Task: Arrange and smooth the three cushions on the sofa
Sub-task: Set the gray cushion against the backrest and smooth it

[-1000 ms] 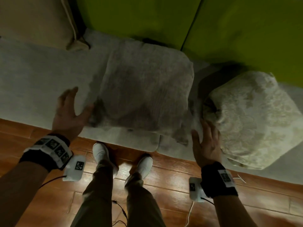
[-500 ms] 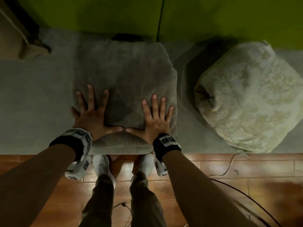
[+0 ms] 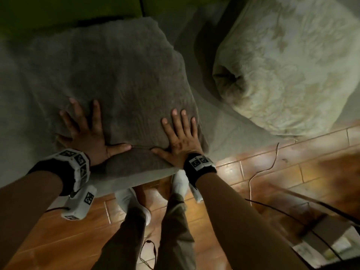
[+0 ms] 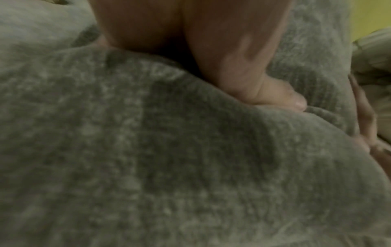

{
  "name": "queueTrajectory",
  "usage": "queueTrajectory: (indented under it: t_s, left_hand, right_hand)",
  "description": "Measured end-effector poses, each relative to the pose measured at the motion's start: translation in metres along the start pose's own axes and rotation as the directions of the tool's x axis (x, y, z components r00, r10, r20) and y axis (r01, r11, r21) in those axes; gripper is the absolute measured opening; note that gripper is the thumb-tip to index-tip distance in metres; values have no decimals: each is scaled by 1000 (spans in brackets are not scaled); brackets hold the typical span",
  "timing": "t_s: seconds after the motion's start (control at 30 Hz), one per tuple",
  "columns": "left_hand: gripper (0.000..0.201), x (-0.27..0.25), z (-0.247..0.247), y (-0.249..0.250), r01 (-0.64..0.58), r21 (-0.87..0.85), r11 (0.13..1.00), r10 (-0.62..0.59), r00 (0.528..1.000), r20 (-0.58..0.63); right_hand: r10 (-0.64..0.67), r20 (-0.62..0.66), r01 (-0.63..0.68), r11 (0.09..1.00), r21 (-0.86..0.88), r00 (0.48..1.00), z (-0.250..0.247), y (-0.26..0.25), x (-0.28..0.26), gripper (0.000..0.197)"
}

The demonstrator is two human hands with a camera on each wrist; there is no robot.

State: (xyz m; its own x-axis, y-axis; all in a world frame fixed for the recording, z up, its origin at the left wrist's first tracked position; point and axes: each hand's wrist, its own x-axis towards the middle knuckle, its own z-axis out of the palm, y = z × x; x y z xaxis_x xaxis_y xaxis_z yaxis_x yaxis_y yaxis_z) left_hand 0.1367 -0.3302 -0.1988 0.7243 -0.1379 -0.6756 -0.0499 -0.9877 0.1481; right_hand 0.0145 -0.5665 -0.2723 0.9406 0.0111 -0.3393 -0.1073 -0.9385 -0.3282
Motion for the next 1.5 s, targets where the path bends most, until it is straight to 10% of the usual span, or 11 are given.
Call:
queueTrajectory:
  t_s: [0.2, 0.37, 0.47, 0.53, 0.63, 0.87, 1.23, 1.5]
  left_hand:
    - [143, -7, -2, -2, -40, -4, 999, 40, 999, -3]
    - [144, -8, -7, -10, -32, -13, 999, 33, 999, 22]
    - [144, -11, -5, -15, -41, -26, 999, 42, 999, 14]
    - [142, -14, -1, -22, -69, -54, 996, 67, 997, -29]
    - [131, -24, 11, -32, -169, -41, 985, 159, 972, -173]
    - [95, -48, 70, -62, -209, 29, 977, 208, 933, -293]
    - [103, -78, 134, -91, 59, -272, 960, -100, 985, -141]
    - [35, -125, 116, -99, 140, -808, 572, -511, 832, -217]
  right_hand:
    - [104, 189, -99, 994, -36, 977, -9, 19, -40, 85]
    - [473, 124, -488, 859, 156, 872, -92, -31, -71, 77]
    - [157, -196, -119, 974, 195, 968, -127, -95, -45, 94]
    - [-24, 27, 23, 999, 25, 999, -116, -112, -16, 131]
    - [90, 236, -66, 992, -108, 968, -83, -97, 16, 164]
    - [179, 361, -133, 980, -147, 915, -63, -88, 25, 164]
    - [203, 417, -138, 974, -181, 886, -65, -94, 33, 170]
    - [230, 380, -158, 965, -212, 896, -65, -86, 36, 171]
